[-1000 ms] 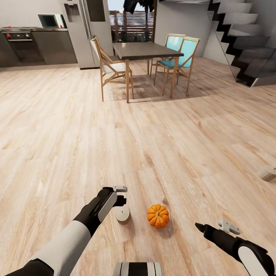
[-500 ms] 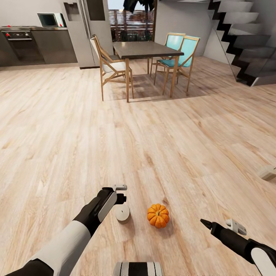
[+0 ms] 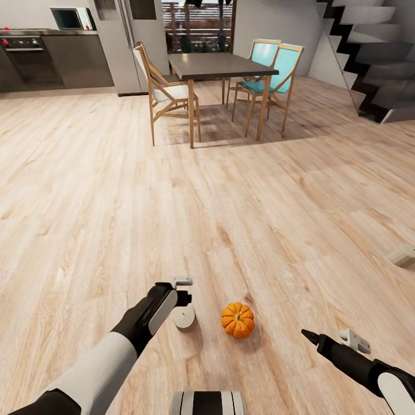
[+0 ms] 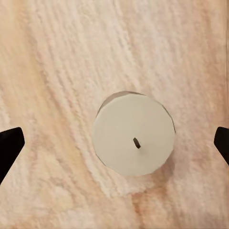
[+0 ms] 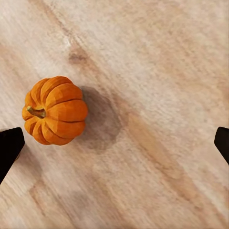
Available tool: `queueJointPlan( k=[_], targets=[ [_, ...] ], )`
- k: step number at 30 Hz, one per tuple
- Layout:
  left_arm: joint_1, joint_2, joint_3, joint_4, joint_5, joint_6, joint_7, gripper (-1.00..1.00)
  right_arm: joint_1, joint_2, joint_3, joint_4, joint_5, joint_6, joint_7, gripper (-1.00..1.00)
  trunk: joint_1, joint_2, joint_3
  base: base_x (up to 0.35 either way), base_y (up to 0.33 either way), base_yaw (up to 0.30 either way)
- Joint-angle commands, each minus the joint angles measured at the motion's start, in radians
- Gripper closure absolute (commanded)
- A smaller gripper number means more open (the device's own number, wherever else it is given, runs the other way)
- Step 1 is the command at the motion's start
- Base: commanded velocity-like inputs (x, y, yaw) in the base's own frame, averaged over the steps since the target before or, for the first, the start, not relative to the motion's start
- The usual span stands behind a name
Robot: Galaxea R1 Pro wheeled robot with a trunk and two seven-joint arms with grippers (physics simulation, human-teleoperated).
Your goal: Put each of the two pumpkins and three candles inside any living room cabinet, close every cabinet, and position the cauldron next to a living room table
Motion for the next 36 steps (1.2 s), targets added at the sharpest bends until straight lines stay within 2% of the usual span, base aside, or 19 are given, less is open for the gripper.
queueJointPlan(
  k=[1,5,10,36],
  targets=[
    [-0.001,0.000,-0.017,-0.001,0.010,-0.003,0.003,-1.00,0.000,0.000,0.000,-0.001,-0.011,0.004,-0.010,-1.00,0.000,0.000,-0.001,0.000,0.000,0.000],
    [-0.001,0.001,-0.037,-0.001,0.010,-0.019,-0.015,-1.00,0.000,0.000,0.000,-0.001,-0.011,0.004,-0.010,-1.00,0.000,0.000,-0.001,0.000,0.000,0.000],
    [-0.001,0.001,-0.046,0.002,0.009,-0.025,-0.023,-1.00,0.000,0.000,0.000,-0.001,-0.011,0.004,-0.010,-1.00,0.000,0.000,-0.001,0.063,0.000,0.000],
    [-0.001,0.000,-0.048,0.001,0.009,-0.030,-0.025,-1.00,0.000,-0.001,-0.001,-0.001,-0.011,0.004,-0.010,-1.00,0.000,-0.001,-0.005,0.048,0.000,0.000]
  ],
)
